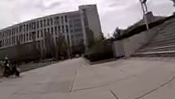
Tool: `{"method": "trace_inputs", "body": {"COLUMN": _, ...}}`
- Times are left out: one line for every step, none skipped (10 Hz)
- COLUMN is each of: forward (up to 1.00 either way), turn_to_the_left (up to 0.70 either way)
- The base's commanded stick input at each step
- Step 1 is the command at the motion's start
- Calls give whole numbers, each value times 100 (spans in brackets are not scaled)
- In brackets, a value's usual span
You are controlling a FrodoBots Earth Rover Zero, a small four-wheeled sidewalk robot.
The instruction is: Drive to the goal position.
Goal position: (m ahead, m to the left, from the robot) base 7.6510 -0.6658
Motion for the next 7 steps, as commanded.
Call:
{"method": "trace_inputs", "body": {"forward": 70, "turn_to_the_left": 1}}
{"method": "trace_inputs", "body": {"forward": 70, "turn_to_the_left": 2}}
{"method": "trace_inputs", "body": {"forward": 70, "turn_to_the_left": 10}}
{"method": "trace_inputs", "body": {"forward": 70, "turn_to_the_left": 14}}
{"method": "trace_inputs", "body": {"forward": 70, "turn_to_the_left": 14}}
{"method": "trace_inputs", "body": {"forward": 70, "turn_to_the_left": 14}}
{"method": "trace_inputs", "body": {"forward": 70, "turn_to_the_left": 14}}
